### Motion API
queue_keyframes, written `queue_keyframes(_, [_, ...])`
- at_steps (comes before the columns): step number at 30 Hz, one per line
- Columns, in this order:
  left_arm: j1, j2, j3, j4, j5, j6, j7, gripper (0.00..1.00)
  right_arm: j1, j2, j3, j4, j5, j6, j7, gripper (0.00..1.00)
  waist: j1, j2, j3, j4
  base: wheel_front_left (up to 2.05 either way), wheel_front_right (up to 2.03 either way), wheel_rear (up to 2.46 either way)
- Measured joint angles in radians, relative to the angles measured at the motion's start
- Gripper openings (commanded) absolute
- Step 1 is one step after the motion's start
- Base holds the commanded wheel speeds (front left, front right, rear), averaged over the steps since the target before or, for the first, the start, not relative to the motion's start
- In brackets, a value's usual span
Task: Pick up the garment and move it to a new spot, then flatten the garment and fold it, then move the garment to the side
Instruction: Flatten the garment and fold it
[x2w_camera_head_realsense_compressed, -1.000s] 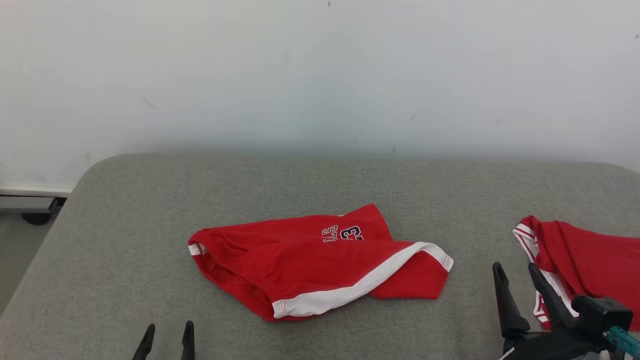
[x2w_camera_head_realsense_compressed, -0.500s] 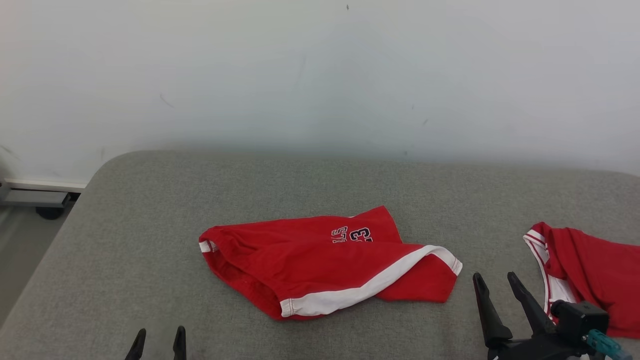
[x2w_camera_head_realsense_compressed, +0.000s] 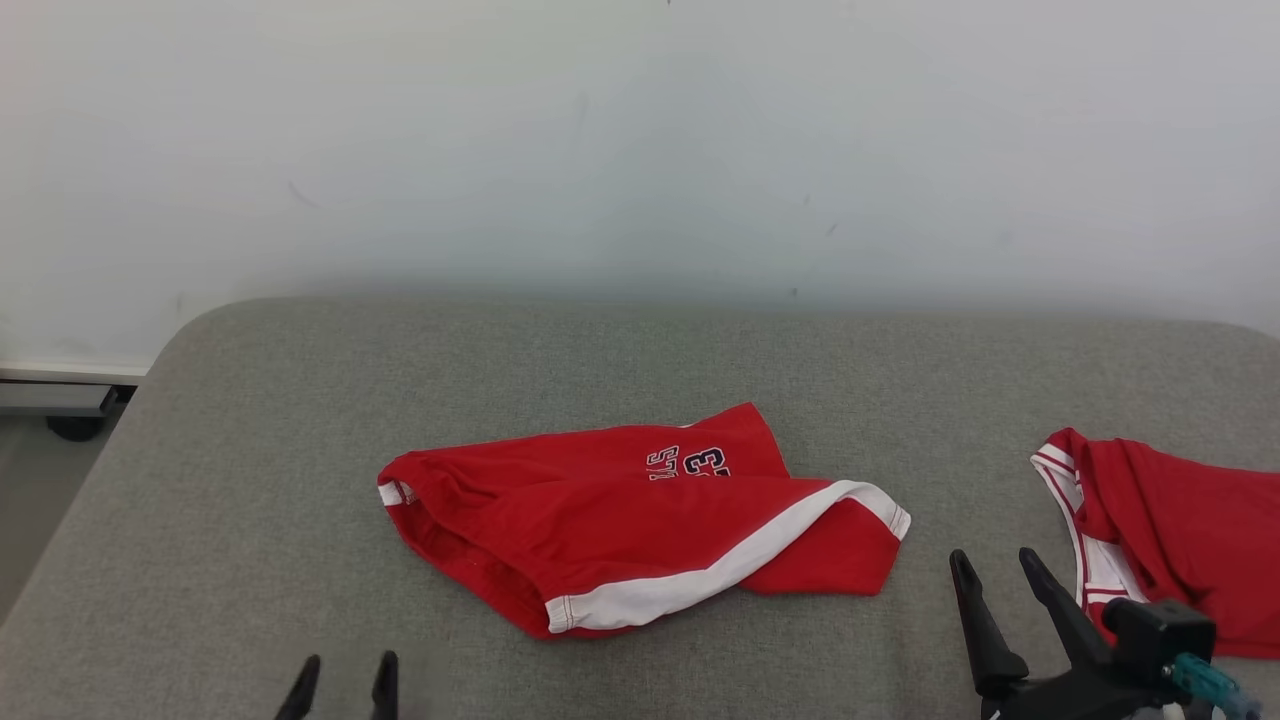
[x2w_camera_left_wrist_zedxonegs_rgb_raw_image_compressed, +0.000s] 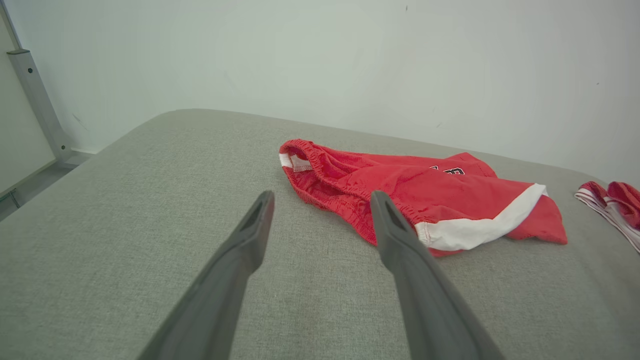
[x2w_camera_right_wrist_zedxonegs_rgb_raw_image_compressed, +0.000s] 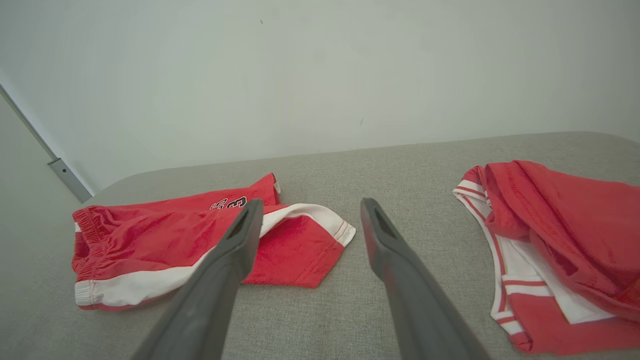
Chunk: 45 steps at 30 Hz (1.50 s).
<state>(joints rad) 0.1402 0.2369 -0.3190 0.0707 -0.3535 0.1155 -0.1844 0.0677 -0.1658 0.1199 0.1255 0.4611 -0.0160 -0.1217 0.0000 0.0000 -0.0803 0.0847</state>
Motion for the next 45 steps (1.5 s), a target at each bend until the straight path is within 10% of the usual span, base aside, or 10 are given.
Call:
queue_keyframes(20, [-0.307,-0.074,-0.214,0.086,-0.04,-0.116,0.446,1.0,-0.38,-0.112,0.047,0.23,0.005,0.016,0.446,1.0,0.0001,0.0,0.096,-0.006,0.0,0.0,0.0])
queue_keyframes(40, [-0.478,-0.136,-0.216,0.231,0.001,-0.061,0.686,1.0,-0.59,-0.091,0.113,0.453,0.016,0.06,0.677,1.0,0.0002,0.0001,0.257,0.048,0.0,0.0,0.0])
queue_keyframes(42, [-0.478,-0.14,-0.217,0.237,-0.02,-0.062,0.7,0.92,-0.59,-0.082,0.112,0.476,0.03,0.065,0.682,1.0,0.0003,0.0002,0.256,0.055,0.0,0.0,0.0])
queue_keyframes(44, [-0.477,-0.142,-0.218,0.236,-0.032,-0.063,0.705,0.53,-0.592,-0.082,0.113,0.486,0.031,0.069,0.688,1.0,0.0001,0.0001,0.252,0.058,0.0,0.0,0.0])
queue_keyframes(45, [-0.477,-0.143,-0.218,0.236,-0.034,-0.063,0.707,0.49,-0.592,-0.08,0.113,0.49,0.031,0.069,0.692,1.0,-0.0001,0.0001,0.25,0.059,0.0,0.0,0.0])
